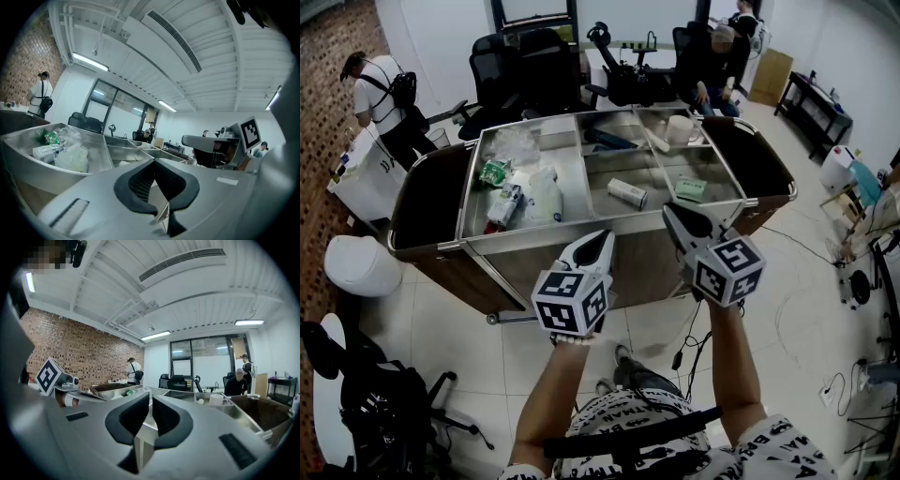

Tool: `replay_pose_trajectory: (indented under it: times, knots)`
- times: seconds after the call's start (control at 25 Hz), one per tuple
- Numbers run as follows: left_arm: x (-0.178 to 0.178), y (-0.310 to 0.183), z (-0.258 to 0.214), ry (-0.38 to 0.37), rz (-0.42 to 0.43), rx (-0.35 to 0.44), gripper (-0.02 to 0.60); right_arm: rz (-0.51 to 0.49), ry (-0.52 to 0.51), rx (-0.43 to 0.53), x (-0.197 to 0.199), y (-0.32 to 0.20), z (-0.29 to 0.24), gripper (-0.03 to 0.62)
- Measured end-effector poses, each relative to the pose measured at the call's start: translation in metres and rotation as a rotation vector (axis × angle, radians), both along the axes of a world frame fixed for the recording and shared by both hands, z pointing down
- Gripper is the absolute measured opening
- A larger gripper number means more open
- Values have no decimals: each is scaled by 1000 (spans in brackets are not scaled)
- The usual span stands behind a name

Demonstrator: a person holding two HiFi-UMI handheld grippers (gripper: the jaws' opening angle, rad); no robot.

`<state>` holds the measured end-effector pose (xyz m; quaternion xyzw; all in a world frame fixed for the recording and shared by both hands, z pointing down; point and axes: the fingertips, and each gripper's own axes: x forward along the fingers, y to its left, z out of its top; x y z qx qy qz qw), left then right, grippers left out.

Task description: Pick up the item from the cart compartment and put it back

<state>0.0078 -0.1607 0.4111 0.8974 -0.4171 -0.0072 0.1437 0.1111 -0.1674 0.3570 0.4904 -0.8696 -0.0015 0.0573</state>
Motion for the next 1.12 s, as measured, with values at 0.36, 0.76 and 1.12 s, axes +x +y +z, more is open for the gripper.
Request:
replay_pose_trajectory:
  times: [0.36,0.76,1.12]
  knots:
    - [0,-45,-12,1,-8,18,-2,-95,216,-44,-16,-72,-30,141]
    - [-11,-118,-34,1,-57,30,-2,-221,415,-179,-40,-196,-36,264]
    - [-18,-159,-43,-4,-95,-39,-2,-334,500,-450,-57,-268,15,265]
